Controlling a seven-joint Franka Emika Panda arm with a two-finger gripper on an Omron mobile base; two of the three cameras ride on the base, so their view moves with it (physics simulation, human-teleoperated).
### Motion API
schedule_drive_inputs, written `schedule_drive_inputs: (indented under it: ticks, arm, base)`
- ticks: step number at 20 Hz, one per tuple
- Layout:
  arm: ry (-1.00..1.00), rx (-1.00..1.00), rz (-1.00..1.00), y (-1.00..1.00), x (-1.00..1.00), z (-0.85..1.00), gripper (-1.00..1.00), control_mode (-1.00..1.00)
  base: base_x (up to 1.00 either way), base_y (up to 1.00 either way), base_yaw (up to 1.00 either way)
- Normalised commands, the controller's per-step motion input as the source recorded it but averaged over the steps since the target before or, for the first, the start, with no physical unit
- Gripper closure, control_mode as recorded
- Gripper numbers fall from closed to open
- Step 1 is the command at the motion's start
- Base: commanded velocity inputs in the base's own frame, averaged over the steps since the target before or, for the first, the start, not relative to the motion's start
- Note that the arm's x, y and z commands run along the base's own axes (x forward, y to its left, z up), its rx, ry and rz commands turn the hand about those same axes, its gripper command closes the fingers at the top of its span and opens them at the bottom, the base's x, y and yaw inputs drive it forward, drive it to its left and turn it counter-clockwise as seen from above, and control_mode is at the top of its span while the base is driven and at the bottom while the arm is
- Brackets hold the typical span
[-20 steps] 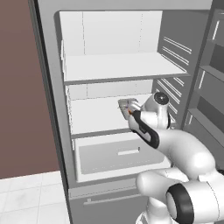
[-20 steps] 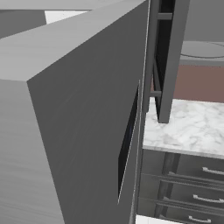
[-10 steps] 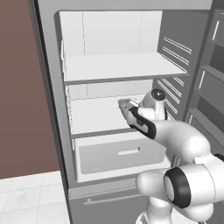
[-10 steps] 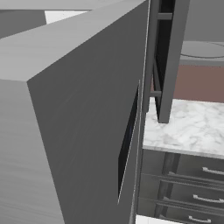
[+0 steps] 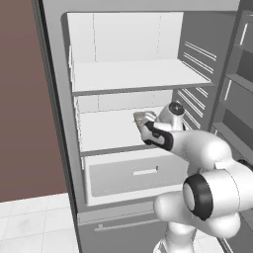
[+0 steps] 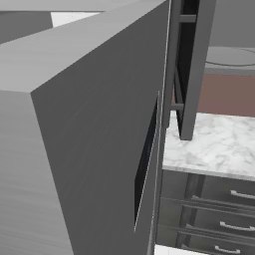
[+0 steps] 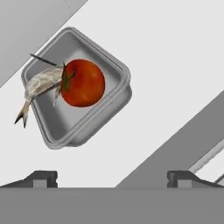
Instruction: Place the tupperware containing the fish and tomato meal in the microwave. Close the microwave door and press the start button to reheat the meal.
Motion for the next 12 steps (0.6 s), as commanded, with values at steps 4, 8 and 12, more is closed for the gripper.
schedule_drive_inputs:
  ticks: [4, 8, 12]
  arm:
    - [0.05, 0.03, 0.00, 0.00, 0.25, -0.20, -1.00, -1.00]
    - [0.07, 0.03, 0.00, 0.00, 0.28, -0.13, -1.00, -1.00]
    - [0.06, 0.03, 0.00, 0.00, 0.26, -0.05, -1.00, -1.00]
  base:
    - [0.00, 0.00, 0.00]
    - [0.00, 0.00, 0.00]
    - [0.00, 0.00, 0.00]
